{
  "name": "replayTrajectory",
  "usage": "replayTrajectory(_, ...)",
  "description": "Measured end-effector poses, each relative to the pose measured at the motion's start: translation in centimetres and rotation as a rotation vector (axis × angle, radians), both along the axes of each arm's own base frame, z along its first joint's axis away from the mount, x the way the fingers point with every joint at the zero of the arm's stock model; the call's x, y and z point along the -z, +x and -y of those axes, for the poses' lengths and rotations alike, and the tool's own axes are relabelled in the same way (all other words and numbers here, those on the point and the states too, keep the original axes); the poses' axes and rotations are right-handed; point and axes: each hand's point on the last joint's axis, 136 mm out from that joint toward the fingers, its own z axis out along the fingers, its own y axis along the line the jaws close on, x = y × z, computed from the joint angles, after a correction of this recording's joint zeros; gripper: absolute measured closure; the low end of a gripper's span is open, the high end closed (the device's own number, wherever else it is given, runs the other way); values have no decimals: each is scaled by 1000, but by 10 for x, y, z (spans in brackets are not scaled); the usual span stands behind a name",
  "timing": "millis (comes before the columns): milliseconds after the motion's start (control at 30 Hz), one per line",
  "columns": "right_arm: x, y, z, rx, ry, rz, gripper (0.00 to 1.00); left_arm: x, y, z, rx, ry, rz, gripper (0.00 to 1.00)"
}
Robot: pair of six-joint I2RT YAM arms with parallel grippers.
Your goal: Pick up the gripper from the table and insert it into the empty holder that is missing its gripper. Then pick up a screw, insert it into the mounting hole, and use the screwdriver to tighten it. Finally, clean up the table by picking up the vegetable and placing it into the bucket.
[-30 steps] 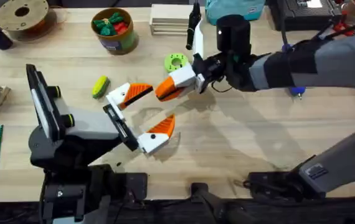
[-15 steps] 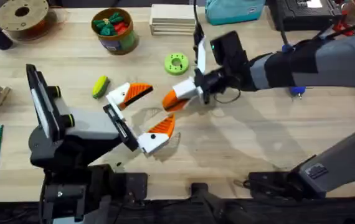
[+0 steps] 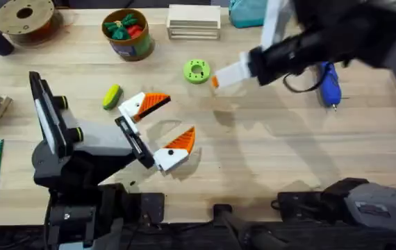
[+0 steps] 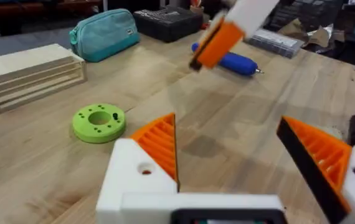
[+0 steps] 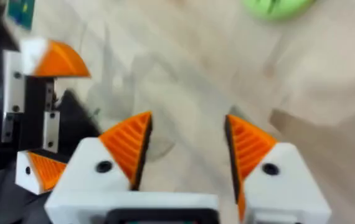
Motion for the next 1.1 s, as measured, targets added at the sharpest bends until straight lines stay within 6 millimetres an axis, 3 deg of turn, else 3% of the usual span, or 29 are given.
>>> replayTrajectory(100,-23,5,9,27,-27,110,283,0,0,0,0,0,0,15)
replayTrajectory(267,-30,6,25,55,-103,191,245,0,0,0,0,0,0,15)
replayTrajectory(367,-28,9,31,53,-146,220,146,0,0,0,0,0,0,15)
replayTrajectory(400,-30,13,31,50,-149,243,32,0,0,0,0,0,0,14)
replayTrajectory(433,-30,15,30,49,-148,252,15,0,0,0,0,0,0,15)
replayTrajectory(833,-14,28,25,24,-171,254,8,0,0,0,0,0,0,15)
replayTrajectory(1100,6,53,-6,-29,-183,322,10,0,0,0,0,0,0,16)
